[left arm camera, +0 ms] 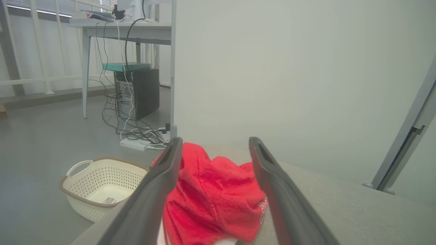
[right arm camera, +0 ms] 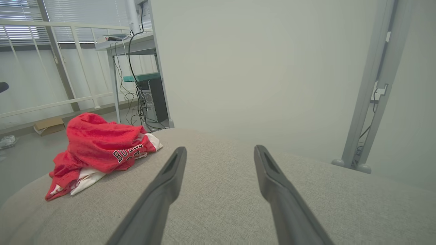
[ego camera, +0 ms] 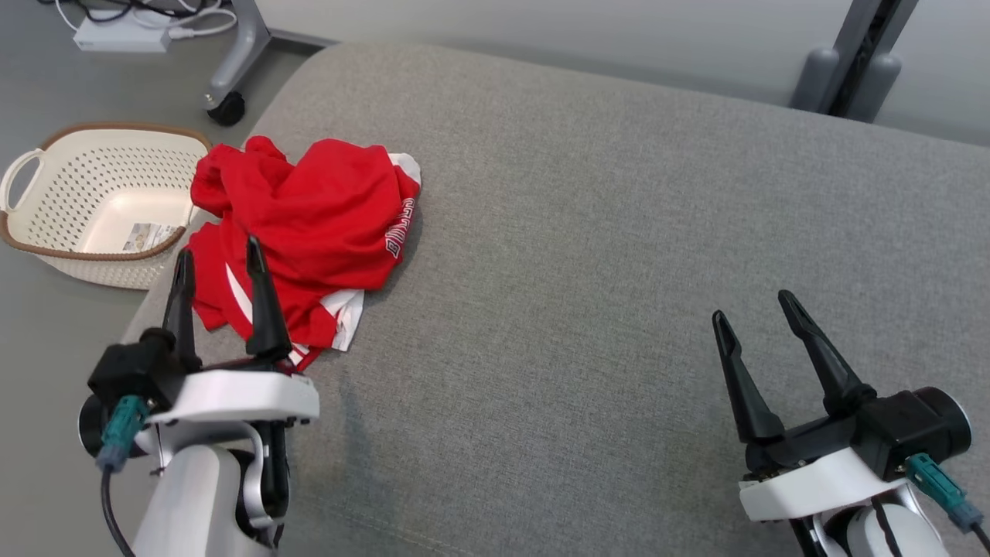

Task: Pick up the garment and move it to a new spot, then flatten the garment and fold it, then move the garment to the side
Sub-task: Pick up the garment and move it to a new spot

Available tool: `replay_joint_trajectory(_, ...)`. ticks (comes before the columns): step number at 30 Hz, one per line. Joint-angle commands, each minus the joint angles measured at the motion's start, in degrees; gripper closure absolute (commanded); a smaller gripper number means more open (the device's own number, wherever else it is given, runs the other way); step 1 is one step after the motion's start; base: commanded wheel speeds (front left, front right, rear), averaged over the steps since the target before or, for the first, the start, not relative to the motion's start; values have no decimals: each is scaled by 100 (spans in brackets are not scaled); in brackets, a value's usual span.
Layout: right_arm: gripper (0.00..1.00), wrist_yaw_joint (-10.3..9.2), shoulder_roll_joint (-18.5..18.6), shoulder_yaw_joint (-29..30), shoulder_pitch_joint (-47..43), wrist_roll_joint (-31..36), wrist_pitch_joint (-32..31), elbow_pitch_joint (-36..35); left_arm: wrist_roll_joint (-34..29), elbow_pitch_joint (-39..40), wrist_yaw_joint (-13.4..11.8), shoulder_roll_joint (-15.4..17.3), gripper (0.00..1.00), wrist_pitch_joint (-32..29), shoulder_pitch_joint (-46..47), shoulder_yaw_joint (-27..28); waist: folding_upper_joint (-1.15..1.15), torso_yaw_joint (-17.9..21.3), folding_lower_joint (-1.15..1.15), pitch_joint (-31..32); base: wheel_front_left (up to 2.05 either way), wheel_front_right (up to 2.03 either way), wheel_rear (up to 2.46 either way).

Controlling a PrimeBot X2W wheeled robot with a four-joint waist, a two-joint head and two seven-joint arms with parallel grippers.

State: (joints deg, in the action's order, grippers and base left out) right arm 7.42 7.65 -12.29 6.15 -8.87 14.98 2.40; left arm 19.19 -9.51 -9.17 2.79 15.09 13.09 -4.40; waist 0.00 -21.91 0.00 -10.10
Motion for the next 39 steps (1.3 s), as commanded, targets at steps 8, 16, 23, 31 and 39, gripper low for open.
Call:
replay_joint_trajectory(8, 0, 13, 356, -68, 403, 53, 33, -31, 403, -1092, -6, 21, 0, 9, 1360, 343, 0, 204, 0, -888, 0, 0, 0)
replay_joint_trajectory(16, 0, 13, 556, -153, 619, 79, 33, 88, 247, -2994, -27, 112, 0, 8, 2730, 651, 0, 250, 0, -1294, 0, 0, 0)
replay_joint_trajectory(23, 0, 13, 578, -221, 746, 69, 33, 150, 409, -4511, 96, 304, 0, -664, 3659, 643, 0, 287, 0, -1431, 0, 0, 0)
replay_joint_trajectory(31, 0, 13, 468, -202, 809, 9, 33, 213, 347, -5531, 391, 425, 0, -1580, 4111, 365, 0, 365, 0, -1426, 0, 0, 0)
replay_joint_trajectory(39, 0, 13, 334, -178, 791, -14, 33, 261, 302, -5991, 767, 479, 100, -1897, 4094, 130, 0, 436, 0, -1297, 0, 0, 0)
